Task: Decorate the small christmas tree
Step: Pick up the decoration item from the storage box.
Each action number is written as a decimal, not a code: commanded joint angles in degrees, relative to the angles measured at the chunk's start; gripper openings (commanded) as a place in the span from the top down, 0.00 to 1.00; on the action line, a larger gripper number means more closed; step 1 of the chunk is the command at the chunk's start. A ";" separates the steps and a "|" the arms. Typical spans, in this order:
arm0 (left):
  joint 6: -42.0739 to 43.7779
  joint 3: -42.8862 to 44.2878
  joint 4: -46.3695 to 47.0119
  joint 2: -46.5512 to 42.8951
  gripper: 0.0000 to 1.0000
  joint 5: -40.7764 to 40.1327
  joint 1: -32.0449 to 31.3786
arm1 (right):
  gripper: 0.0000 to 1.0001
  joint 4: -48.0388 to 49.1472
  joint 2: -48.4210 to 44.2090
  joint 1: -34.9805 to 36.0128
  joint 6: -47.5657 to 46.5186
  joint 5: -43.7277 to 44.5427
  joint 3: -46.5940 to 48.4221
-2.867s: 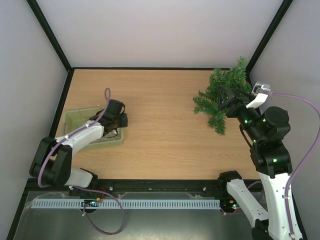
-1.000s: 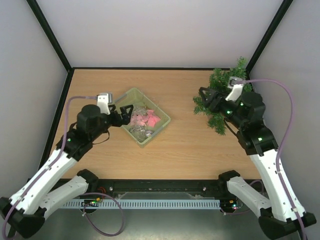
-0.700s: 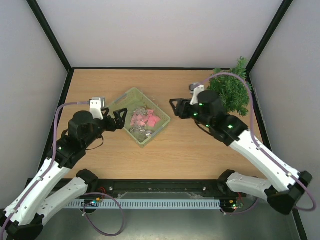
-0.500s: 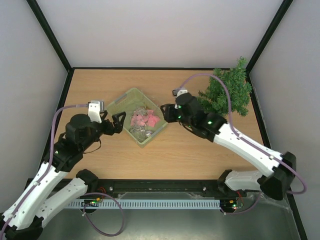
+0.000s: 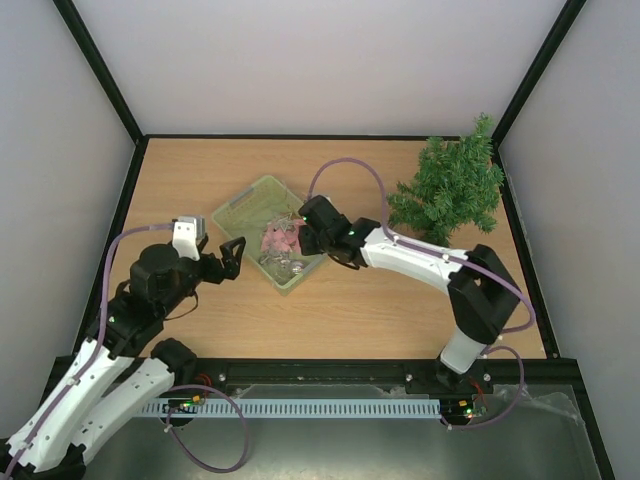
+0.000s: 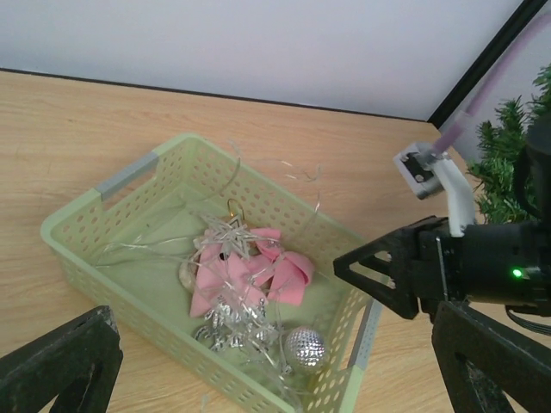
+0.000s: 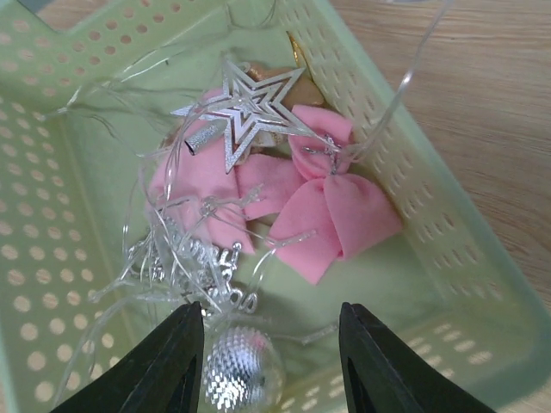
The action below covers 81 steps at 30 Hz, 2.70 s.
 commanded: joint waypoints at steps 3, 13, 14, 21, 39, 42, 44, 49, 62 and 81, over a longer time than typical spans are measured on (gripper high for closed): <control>1.59 -3.31 2.05 -2.97 0.00 -2.06 0.30 | 0.58 3.13 6.15 0.39 0.12 0.15 3.95; 1.03 -4.28 1.80 -6.14 0.00 -4.43 0.27 | 0.62 2.52 14.55 0.41 2.64 2.61 9.15; 1.00 -4.23 1.79 -6.29 0.00 -4.52 0.34 | 0.62 3.63 14.55 0.41 2.29 1.14 9.20; 1.30 -4.39 2.02 -5.74 0.00 -4.11 0.33 | 0.57 9.04 15.73 0.41 4.03 -2.87 9.97; 1.28 -4.67 2.05 -5.87 0.00 -4.33 0.27 | 0.61 10.26 20.31 1.16 7.42 -4.43 11.22; 1.23 -4.66 2.05 -5.92 0.00 -4.43 0.31 | 0.62 10.97 21.60 1.19 8.12 -3.33 11.86; 1.19 -4.71 2.02 -5.92 0.00 -4.51 0.27 | 0.64 10.96 22.45 1.18 8.78 -2.55 12.33; 1.27 -4.70 2.02 -5.83 0.00 -4.53 0.30 | 0.66 12.64 23.36 1.25 10.79 -3.72 12.41; 1.36 -4.80 2.16 -5.74 0.00 -4.23 0.27 | 0.59 7.92 25.44 4.43 9.38 -0.02 18.84; 1.11 -4.87 2.07 -7.18 0.00 -4.71 0.27 | 0.66 1.53 28.58 4.54 5.28 5.10 25.40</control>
